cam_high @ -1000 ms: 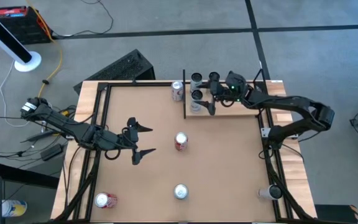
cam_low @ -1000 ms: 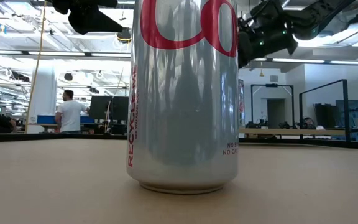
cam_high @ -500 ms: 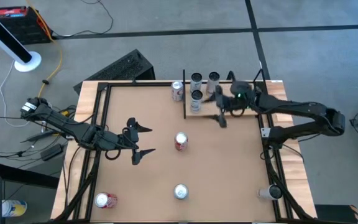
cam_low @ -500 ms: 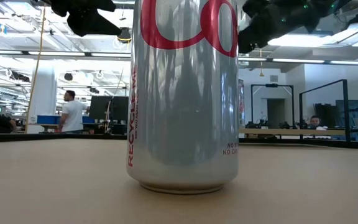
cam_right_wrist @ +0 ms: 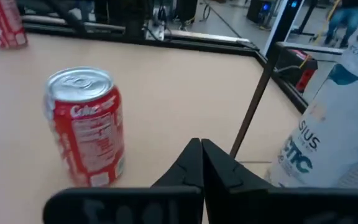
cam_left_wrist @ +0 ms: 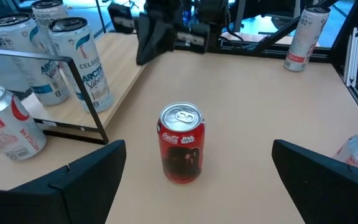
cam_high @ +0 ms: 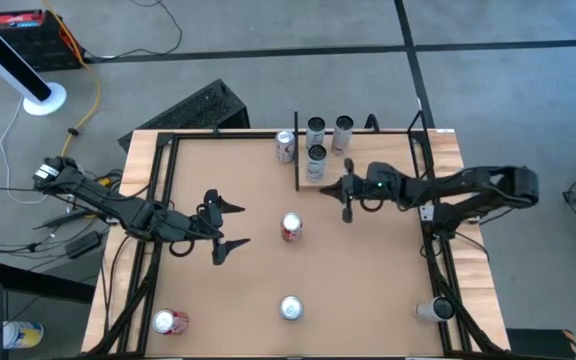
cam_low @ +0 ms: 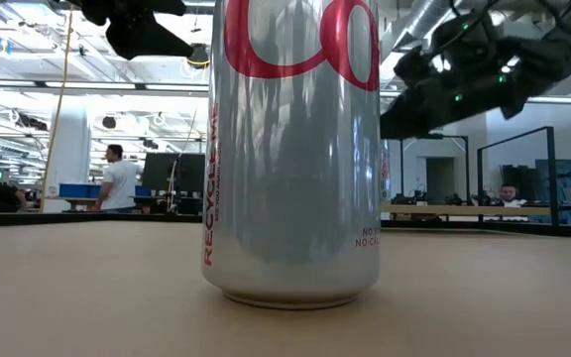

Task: Place canned beverage on shelf
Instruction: Put the silver and blue soda can on the shelf

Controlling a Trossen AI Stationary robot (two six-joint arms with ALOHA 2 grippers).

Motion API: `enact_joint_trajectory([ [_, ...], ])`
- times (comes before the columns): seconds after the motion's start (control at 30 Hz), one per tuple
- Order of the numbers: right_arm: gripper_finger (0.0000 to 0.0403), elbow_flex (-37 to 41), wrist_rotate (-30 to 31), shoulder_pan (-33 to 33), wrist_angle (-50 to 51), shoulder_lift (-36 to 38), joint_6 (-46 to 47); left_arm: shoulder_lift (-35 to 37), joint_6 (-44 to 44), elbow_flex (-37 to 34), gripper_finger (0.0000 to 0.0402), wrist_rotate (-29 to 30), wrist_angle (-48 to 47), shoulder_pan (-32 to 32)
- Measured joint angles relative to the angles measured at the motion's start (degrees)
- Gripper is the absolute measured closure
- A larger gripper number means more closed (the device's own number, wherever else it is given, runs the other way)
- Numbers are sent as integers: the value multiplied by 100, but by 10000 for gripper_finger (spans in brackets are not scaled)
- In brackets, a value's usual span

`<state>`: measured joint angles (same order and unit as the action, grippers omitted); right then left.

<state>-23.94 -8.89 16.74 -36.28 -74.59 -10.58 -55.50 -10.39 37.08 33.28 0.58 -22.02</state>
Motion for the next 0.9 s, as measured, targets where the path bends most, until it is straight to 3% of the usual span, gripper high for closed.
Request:
enact_joint_trajectory([
  [0.2,380,-62,28,-25,-892,-860,373,-1,2,0,13,37,31,0],
  [0.4,388,-263,712,-21,-1134,-1355,458,1,-38,0,13,35,28,0],
  [0.57,384,-397,1142,-10,-1149,-1578,442,1,0,0,13,24,2,-1],
  [0.9,385,-534,1353,209,-1131,-1673,363,1,2,0,13,-4,-24,0],
])
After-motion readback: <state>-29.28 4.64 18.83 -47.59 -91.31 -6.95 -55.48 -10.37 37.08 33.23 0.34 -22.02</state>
